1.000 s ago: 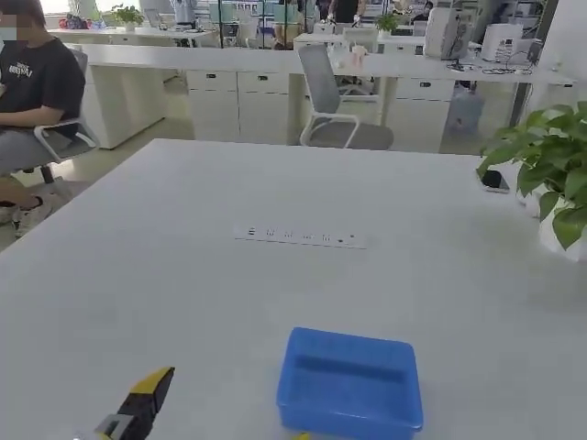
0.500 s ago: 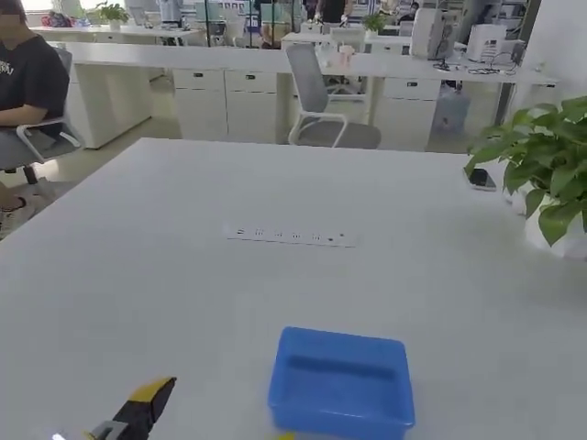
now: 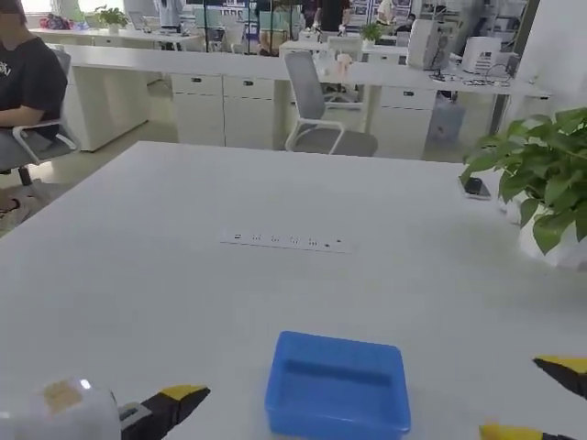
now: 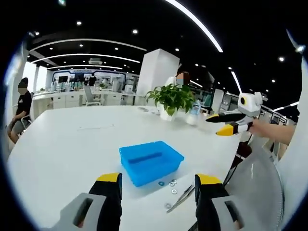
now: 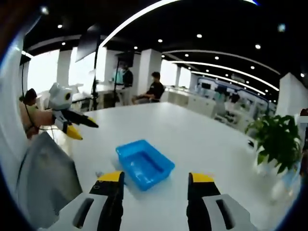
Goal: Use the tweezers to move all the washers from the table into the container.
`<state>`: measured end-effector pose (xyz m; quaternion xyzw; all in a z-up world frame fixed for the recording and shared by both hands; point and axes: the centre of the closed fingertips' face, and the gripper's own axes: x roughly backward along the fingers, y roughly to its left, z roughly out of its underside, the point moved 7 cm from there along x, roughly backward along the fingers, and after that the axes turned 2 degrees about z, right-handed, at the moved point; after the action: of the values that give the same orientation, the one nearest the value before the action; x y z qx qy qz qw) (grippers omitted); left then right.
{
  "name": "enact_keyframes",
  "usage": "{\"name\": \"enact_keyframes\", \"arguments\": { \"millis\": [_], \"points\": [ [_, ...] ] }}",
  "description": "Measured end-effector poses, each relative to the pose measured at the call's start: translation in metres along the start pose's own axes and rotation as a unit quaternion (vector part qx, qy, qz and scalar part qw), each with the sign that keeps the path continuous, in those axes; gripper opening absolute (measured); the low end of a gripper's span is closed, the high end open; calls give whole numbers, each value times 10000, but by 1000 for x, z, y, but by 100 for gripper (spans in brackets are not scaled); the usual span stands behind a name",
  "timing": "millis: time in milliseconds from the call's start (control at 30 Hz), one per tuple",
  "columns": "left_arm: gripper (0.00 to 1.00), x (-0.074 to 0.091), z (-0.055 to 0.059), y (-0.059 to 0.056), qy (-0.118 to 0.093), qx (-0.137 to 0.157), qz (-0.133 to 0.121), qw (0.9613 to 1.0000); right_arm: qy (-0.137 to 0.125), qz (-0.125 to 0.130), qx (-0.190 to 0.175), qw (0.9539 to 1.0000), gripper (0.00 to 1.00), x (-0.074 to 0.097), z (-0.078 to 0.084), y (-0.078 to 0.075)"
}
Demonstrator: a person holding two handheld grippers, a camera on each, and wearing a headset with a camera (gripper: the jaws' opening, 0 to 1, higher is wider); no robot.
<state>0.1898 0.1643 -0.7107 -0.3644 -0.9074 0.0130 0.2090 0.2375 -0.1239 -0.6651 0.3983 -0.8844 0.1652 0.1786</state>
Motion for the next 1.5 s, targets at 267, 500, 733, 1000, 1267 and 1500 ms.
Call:
{"name": "enact_keyframes", "arguments": {
  "millis": [267,500,733,1000,1267,1500],
  "points": [
    [41,-15,23,-13,1122,-780,685,9882,511,-1085,378,9921,34,-35,0,19],
    [30,-28,42,-21,1698,-1140,995,9738,1165,-1754,1150,9708,29,-54,9,46],
    [24,-42,54,-19,2115,-1422,1205,9594,1542,-2209,1408,9527,27,-70,21,69],
    [14,-51,66,-11,2425,-1363,1320,9514,1844,-2505,1515,9382,25,-79,34,82],
    [7,-58,74,-6,2700,-1267,1311,9454,1989,-2596,1577,9318,24,-82,43,89],
    [2,-63,75,-11,2749,-1496,1394,9395,2070,-2601,1520,9308,24,-80,53,88]
  ]
}}
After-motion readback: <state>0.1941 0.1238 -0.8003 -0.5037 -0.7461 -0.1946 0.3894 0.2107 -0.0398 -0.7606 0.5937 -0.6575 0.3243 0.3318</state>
